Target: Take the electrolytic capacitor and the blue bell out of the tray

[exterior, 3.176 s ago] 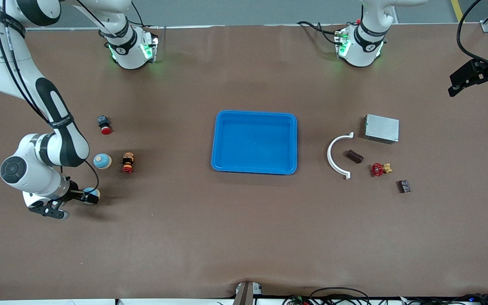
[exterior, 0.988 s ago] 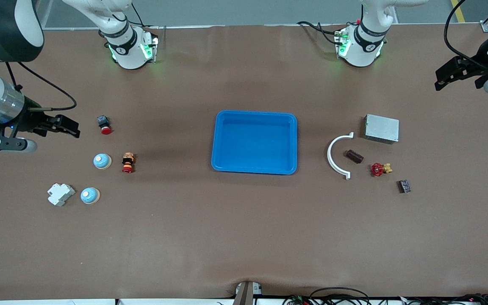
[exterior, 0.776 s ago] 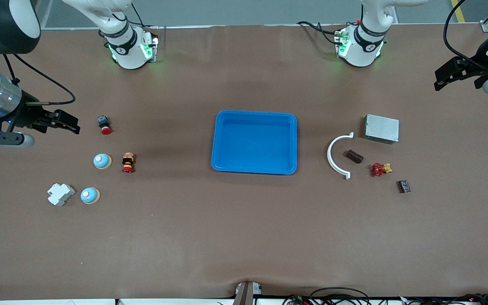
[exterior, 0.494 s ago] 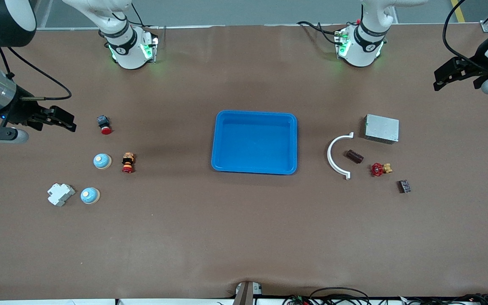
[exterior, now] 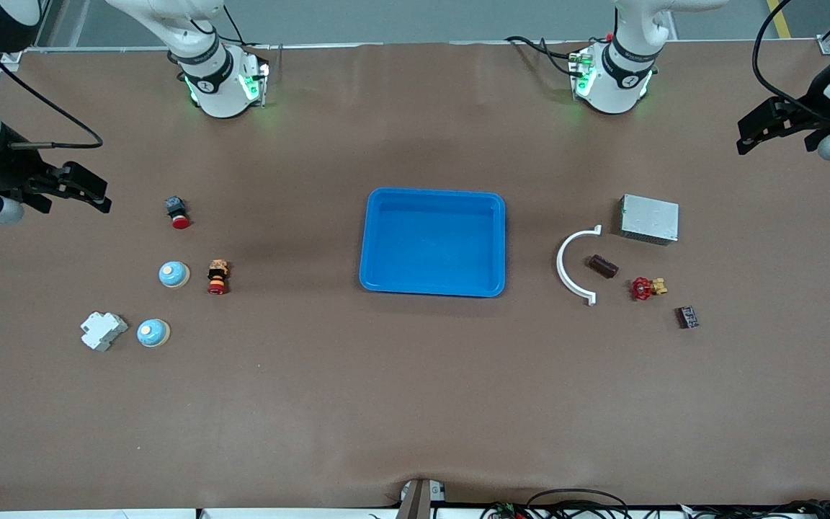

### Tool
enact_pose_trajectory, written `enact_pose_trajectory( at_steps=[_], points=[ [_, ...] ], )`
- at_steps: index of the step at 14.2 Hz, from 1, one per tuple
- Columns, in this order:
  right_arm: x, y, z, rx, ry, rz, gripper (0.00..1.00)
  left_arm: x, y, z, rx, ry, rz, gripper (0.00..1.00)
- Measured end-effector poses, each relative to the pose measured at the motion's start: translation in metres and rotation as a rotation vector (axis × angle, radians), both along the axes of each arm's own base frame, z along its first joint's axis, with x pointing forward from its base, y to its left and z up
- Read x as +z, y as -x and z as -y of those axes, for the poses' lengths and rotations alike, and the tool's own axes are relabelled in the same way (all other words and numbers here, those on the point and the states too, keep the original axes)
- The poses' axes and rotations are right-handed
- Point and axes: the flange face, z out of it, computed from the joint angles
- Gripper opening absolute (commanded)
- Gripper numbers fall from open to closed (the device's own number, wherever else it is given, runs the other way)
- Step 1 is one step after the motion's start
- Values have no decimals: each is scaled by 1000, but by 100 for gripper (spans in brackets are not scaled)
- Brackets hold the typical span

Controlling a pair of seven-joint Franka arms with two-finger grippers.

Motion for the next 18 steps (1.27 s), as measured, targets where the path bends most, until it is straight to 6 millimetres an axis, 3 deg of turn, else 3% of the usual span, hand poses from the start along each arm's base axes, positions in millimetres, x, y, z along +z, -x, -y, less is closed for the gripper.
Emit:
enact_pose_trajectory(
  at_steps=[8,18],
  points=[
    [17,12,23,49,-1,-50,100,1,-12,0,0,2,23,100],
    [25,16,31,67,-7,-68,100,3,-15,-4,8,3,37,100]
  ],
)
